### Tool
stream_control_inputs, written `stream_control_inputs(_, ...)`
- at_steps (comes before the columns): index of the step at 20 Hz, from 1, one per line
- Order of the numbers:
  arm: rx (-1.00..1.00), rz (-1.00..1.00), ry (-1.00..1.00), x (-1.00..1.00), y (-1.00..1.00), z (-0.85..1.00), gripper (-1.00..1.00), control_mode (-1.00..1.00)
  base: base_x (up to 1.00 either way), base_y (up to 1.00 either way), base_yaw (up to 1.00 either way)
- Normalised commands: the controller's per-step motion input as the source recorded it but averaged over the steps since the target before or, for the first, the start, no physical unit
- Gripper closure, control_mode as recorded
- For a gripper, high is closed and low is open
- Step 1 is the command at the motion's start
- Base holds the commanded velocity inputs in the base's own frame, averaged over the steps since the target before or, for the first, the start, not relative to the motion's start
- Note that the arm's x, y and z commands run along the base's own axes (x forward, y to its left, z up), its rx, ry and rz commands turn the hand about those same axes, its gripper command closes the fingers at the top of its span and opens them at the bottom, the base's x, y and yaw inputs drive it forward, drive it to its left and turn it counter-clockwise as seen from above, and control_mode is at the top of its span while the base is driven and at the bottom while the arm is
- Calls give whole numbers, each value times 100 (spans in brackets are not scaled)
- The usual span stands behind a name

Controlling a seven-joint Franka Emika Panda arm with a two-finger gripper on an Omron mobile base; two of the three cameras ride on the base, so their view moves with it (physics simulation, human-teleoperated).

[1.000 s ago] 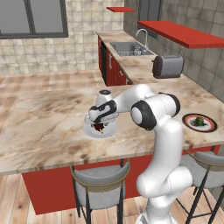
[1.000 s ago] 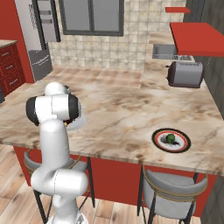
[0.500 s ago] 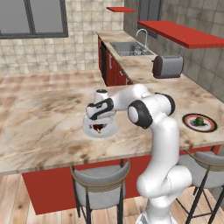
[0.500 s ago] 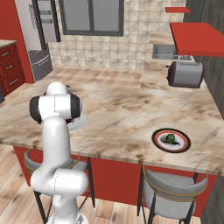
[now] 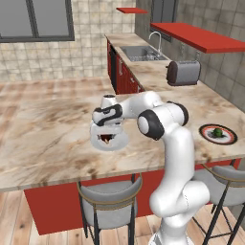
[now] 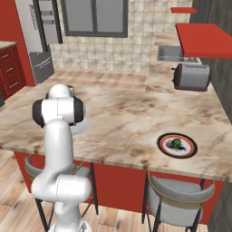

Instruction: Transport the steak and avocado to the fridge. Place the steak on the rack containing meat and place the avocado on the rack containing the vegetable, ensuring meats and vegetables are on different racks.

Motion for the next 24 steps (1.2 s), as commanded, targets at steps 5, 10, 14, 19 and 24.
stream_control_inputs(5, 0, 0, -24, -64, -14, 17, 100, -100, 0, 0, 0)
stream_control_inputs(10, 7, 0, -23, -100, -35, 63, 100, -100, 0, 0, 0)
stream_control_inputs(14, 12, 0, 0, -100, -51, 76, 100, -100, 0, 0, 0)
stream_control_inputs(19, 3, 0, 3, -100, -38, 79, 100, -100, 0, 0, 0)
stream_control_inputs(24, 0, 1, 6, -100, -24, 60, 100, -100, 0, 0, 0)
